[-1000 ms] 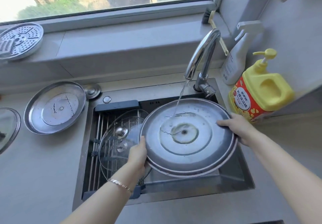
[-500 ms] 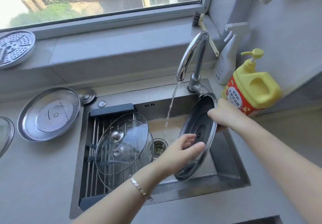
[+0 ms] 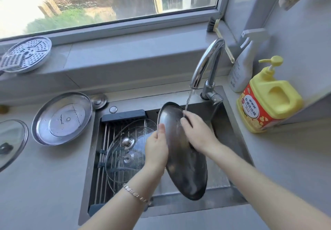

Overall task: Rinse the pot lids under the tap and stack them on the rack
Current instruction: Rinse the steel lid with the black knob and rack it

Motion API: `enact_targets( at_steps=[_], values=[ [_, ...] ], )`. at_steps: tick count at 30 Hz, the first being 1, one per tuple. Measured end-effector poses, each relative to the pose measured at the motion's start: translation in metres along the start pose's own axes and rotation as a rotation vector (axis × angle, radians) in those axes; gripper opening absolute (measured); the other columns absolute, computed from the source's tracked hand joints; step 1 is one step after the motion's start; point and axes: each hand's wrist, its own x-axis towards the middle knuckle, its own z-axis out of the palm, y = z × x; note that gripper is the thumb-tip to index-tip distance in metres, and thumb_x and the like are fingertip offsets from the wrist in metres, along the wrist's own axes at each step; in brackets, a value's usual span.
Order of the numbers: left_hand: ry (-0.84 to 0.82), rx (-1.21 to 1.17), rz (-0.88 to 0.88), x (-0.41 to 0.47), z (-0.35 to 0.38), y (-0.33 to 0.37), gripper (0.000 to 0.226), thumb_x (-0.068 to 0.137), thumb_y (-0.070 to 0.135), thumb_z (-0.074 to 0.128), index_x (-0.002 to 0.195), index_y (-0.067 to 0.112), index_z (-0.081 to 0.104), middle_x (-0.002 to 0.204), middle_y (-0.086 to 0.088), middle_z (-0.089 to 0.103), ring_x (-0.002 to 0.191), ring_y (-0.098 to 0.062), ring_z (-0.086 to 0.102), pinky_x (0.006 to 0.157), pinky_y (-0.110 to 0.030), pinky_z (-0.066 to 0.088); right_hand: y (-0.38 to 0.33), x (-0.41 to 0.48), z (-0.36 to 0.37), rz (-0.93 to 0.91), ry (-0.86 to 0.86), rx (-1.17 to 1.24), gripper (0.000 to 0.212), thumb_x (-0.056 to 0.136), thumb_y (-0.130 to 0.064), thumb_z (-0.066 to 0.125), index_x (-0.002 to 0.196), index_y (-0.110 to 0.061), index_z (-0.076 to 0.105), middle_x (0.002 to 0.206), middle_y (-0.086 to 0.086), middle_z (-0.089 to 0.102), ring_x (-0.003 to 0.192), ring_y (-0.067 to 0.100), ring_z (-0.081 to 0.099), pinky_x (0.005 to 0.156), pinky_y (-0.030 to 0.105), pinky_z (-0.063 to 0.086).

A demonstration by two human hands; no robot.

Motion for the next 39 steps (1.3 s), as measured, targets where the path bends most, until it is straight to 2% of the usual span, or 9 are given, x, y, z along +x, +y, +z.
enact_targets(
  at_steps=[2, 5, 11, 16, 22, 25, 28, 35, 39],
  values=[
    [0.016, -0.107, -0.066, 0.003, 0.0, 0.009, 0.049, 0.099, 0.04, 0.032, 0.058, 0.017, 0.047, 0.053, 0.005, 0.048, 0.049, -0.007, 0.046, 0.041, -0.011, 0.036, -0.01, -0.016, 0.031, -0.235, -0.055, -0.107, 0.051, 0.098, -0.037, 0.025, 0.146, -0.019, 0.026, 0.156, -0.004, 0.017, 0.144, 0.009, 0.006, 0.117, 0.031, 0.002],
    [0.037, -0.182, -0.117, 0.006, -0.004, 0.018, 0.05, 0.099, 0.042, 0.027, 0.07, 0.018, 0.06, 0.066, 0.005, 0.061, 0.064, -0.008, 0.059, 0.055, -0.014, 0.047, -0.015, -0.013, 0.044, -0.365, -0.013, -0.23, 0.066, 0.086, -0.052, 0.01, 0.146, -0.029, 0.025, 0.156, -0.012, 0.01, 0.143, 0.005, -0.001, 0.114, 0.033, -0.007],
    [0.023, -0.029, 0.091, -0.003, -0.003, 0.018, 0.048, 0.099, 0.036, 0.031, 0.056, 0.015, 0.031, 0.05, 0.001, 0.029, 0.043, -0.008, 0.026, 0.04, -0.018, 0.023, -0.013, 0.057, 0.013, 0.169, 0.147, -0.041, 0.053, 0.099, -0.035, 0.021, 0.149, -0.018, 0.018, 0.158, 0.004, 0.013, 0.145, 0.018, 0.006, 0.118, 0.04, 0.005],
    [0.007, -0.11, 0.011, 0.011, -0.003, 0.016, 0.053, 0.1, 0.035, 0.033, 0.057, 0.01, 0.053, 0.05, 0.006, 0.054, 0.048, -0.007, 0.049, 0.049, -0.019, 0.04, -0.031, 0.0, 0.044, -0.257, 0.1, -0.187, 0.064, 0.088, -0.039, 0.015, 0.148, -0.016, 0.016, 0.158, -0.004, 0.009, 0.145, 0.008, 0.001, 0.117, 0.03, -0.003],
    [-0.039, 0.017, 0.155, -0.004, -0.004, 0.016, 0.05, 0.099, 0.03, 0.035, 0.052, 0.018, 0.024, 0.046, 0.007, 0.025, 0.039, -0.004, 0.022, 0.042, -0.021, 0.02, -0.021, 0.056, 0.008, 0.224, 0.196, -0.038, 0.052, 0.098, -0.028, 0.026, 0.143, -0.001, 0.027, 0.152, 0.017, 0.024, 0.142, 0.026, 0.018, 0.117, 0.038, 0.011],
    [-0.027, -0.034, 0.108, 0.005, -0.004, 0.016, 0.053, 0.1, 0.031, 0.035, 0.05, 0.015, 0.039, 0.044, 0.007, 0.04, 0.042, -0.006, 0.035, 0.047, -0.026, 0.029, -0.035, 0.023, 0.027, -0.071, 0.119, -0.17, 0.055, 0.1, -0.03, 0.023, 0.148, -0.005, 0.013, 0.158, 0.009, 0.007, 0.146, 0.019, 0.001, 0.119, 0.033, 0.0],
    [-0.023, -0.072, 0.098, 0.013, -0.003, 0.02, 0.051, 0.1, 0.031, 0.035, 0.055, 0.012, 0.049, 0.052, 0.001, 0.049, 0.049, -0.008, 0.043, 0.051, -0.026, 0.035, -0.035, 0.017, 0.028, -0.226, 0.126, -0.187, 0.067, 0.088, -0.041, 0.02, 0.147, -0.01, 0.017, 0.157, 0.003, 0.014, 0.145, 0.014, 0.006, 0.119, 0.034, 0.004],
    [-0.062, 0.063, 0.342, -0.012, -0.004, 0.022, 0.049, 0.099, 0.025, 0.037, 0.052, 0.018, 0.024, 0.047, 0.009, 0.025, 0.044, -0.007, 0.022, 0.045, -0.021, 0.02, 0.008, 0.107, -0.017, 0.502, 0.196, 0.276, 0.059, 0.093, -0.039, 0.026, 0.133, 0.0, 0.045, 0.14, 0.021, 0.043, 0.13, 0.034, 0.038, 0.11, 0.039, 0.03],
    [-0.002, -0.05, 0.273, -0.004, 0.0, 0.026, 0.05, 0.1, 0.023, 0.035, 0.051, 0.016, 0.027, 0.046, 0.007, 0.028, 0.042, -0.005, 0.024, 0.045, -0.022, 0.023, -0.01, 0.087, 0.003, 0.171, 0.368, 0.037, 0.048, 0.099, -0.027, 0.024, 0.135, -0.002, 0.042, 0.146, 0.017, 0.036, 0.136, 0.027, 0.03, 0.111, 0.039, 0.021]
  ],
)
